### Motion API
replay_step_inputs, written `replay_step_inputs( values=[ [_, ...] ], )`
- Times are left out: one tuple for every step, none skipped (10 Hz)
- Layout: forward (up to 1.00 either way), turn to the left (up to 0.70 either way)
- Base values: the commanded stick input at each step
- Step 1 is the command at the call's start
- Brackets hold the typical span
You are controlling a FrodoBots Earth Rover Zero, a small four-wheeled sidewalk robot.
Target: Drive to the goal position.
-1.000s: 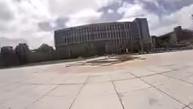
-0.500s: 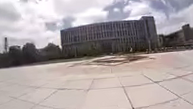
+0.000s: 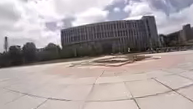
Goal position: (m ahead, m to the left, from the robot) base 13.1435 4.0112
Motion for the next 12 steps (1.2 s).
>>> replay_step_inputs(
  values=[
    [1.0,0.0],
    [1.0,0.0],
    [1.0,0.0],
    [1.0,0.0],
    [1.0,0.0],
    [1.0,0.29],
    [1.0,0.11],
    [1.0,0.0],
    [1.0,0.0],
    [1.0,0.27],
    [1.0,0.17],
    [1.0,0.02]
  ],
)
